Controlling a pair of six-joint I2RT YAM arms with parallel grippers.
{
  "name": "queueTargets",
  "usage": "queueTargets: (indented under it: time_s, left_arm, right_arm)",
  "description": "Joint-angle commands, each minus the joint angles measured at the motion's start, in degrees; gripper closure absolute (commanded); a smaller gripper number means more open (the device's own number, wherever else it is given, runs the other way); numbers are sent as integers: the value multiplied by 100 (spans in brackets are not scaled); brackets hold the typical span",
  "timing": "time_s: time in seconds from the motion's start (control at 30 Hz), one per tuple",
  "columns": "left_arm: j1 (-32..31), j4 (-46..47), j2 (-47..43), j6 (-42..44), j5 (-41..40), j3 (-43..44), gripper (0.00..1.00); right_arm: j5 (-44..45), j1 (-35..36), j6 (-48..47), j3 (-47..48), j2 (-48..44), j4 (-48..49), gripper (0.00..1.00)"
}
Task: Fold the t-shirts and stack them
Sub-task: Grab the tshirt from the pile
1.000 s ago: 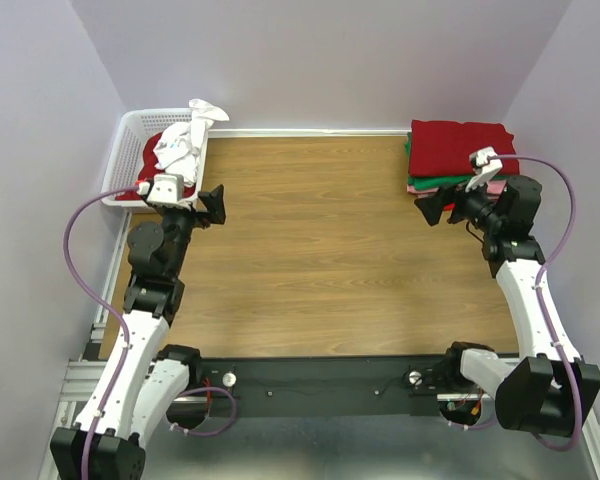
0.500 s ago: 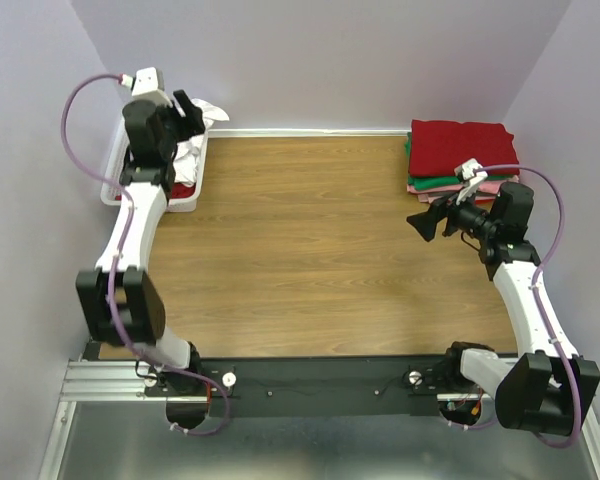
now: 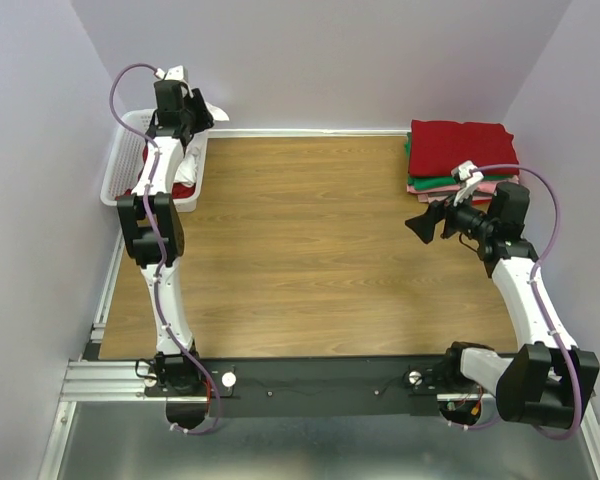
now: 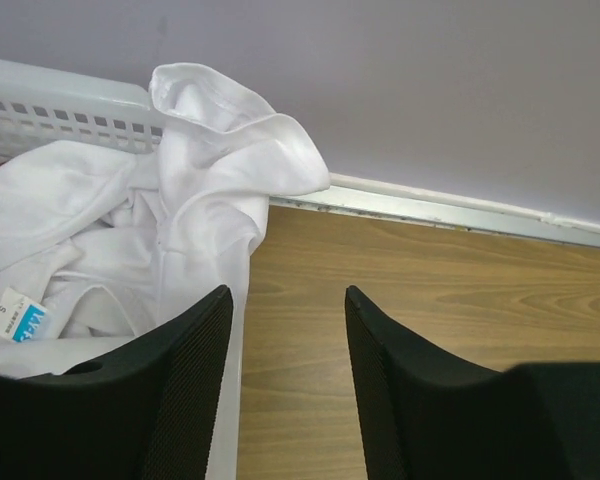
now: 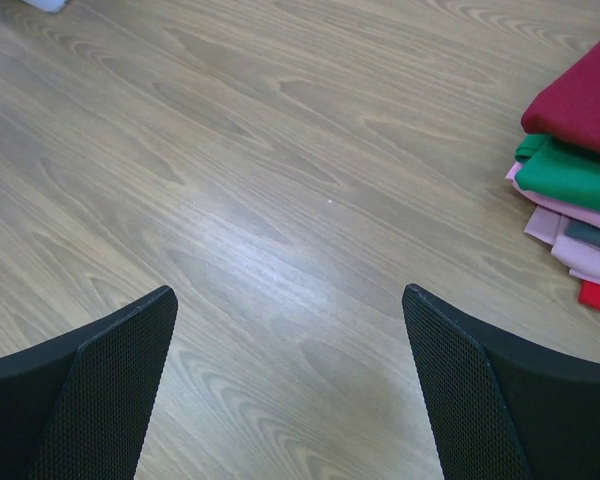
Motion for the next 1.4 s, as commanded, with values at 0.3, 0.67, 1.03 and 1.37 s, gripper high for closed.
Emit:
queueTargets:
  time_s: [0.3,0.67,1.03,1.37]
  left_arm:
    - [153,-340,351,209,-660,449,45]
    - [153,-251,482,270,-687,351,48]
    - [161,-383,614,384,-625,519,56]
    - [232,-392,650,472,-169,484,80]
  right_arm:
    - [-135,-34,-152,141,83,-243,0]
    - [-117,-43,-196,141,109,-269,0]
    - [-108,-43,-239,141,74,-295,0]
    - [-161,-78,-275,133,-5,-330,0]
